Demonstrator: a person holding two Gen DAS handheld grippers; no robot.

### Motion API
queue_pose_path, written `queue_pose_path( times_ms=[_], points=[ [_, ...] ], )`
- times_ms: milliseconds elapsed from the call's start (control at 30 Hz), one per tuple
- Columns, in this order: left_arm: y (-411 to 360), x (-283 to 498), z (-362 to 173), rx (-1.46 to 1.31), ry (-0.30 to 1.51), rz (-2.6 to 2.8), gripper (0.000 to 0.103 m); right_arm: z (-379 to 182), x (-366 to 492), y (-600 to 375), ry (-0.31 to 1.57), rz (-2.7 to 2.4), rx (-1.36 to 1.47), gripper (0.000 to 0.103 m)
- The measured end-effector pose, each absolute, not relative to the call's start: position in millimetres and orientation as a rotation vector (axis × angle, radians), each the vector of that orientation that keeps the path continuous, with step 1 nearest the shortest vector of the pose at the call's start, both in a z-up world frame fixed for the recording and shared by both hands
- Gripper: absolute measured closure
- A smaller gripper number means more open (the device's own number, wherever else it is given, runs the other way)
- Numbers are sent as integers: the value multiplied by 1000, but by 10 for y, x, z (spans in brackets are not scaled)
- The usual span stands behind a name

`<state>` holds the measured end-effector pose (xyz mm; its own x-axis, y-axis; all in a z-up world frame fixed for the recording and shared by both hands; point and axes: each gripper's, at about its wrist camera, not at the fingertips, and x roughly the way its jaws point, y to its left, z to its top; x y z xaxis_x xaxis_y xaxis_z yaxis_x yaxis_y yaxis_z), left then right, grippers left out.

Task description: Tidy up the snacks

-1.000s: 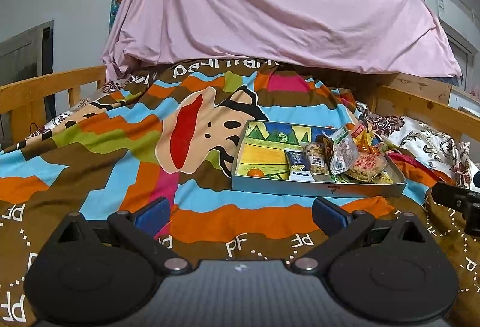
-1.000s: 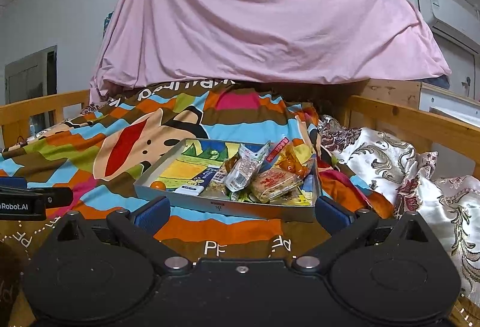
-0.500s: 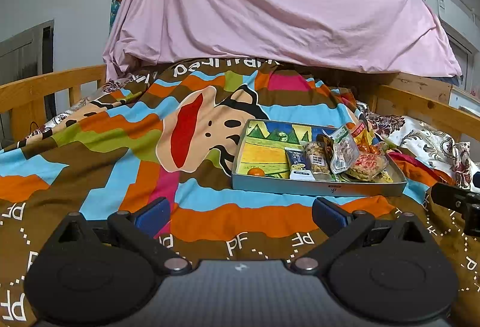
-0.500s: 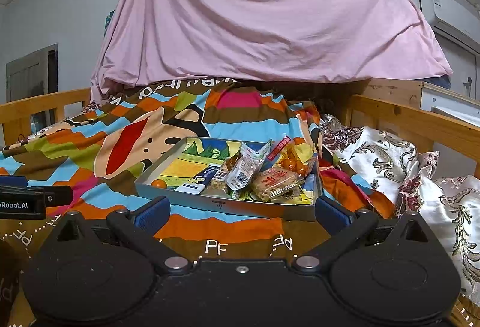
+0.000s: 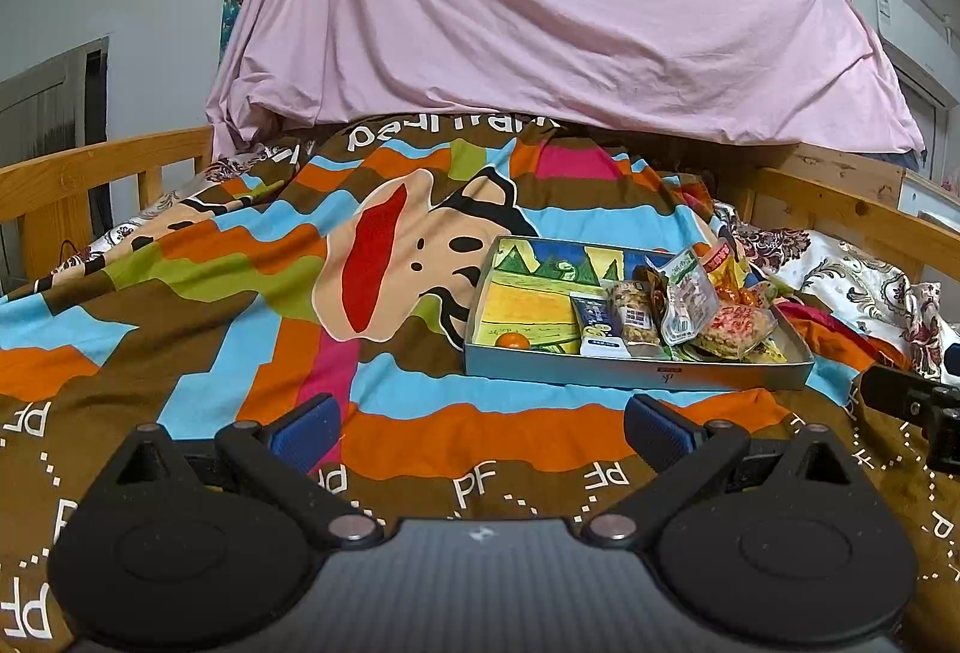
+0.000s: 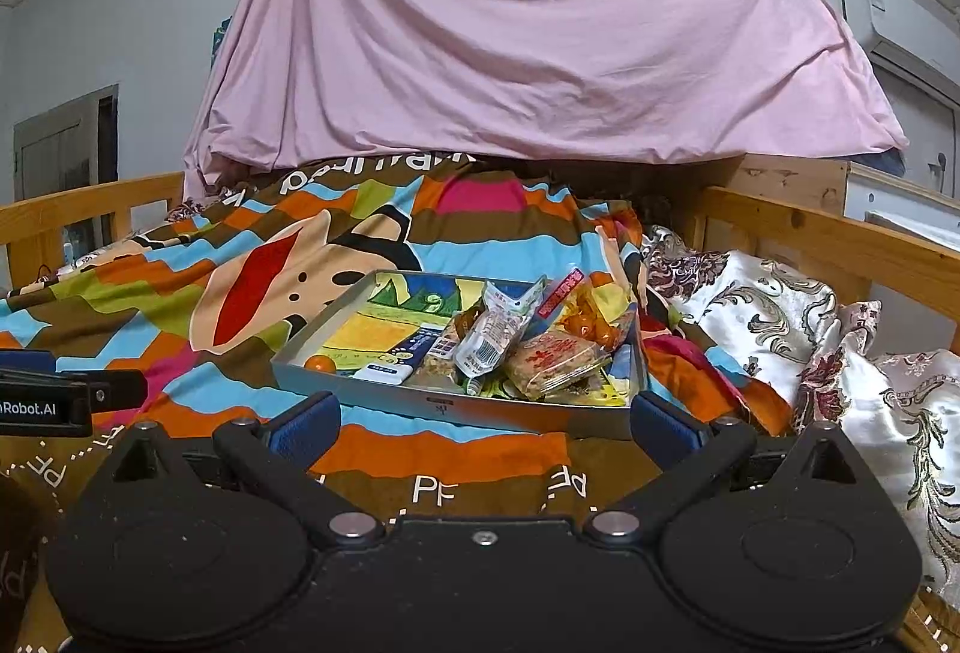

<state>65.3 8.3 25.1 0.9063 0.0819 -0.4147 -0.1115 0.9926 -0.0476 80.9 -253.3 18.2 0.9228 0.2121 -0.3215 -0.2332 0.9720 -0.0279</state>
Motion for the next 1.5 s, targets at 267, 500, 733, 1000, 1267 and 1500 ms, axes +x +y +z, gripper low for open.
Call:
queue_pose_path(
  times_ms=[267,500,733,1000,1267,1500],
  points=[
    [84,649,241,-70,427,99,0,185,810,-2528,323,228,-66,1],
    [89,646,230,-70,428,99,0,178,807,-2523,325,228,-67,1],
    [87,649,237,-70,427,99,0,181,809,-2521,325,229,-67,1],
    [92,638,216,-69,429,99,0,179,813,-2509,326,229,-69,1],
    [87,650,233,-69,429,100,0,162,803,-2499,326,230,-71,1],
    [91,652,239,-69,430,101,0,160,801,-2491,326,229,-71,1]
  ],
)
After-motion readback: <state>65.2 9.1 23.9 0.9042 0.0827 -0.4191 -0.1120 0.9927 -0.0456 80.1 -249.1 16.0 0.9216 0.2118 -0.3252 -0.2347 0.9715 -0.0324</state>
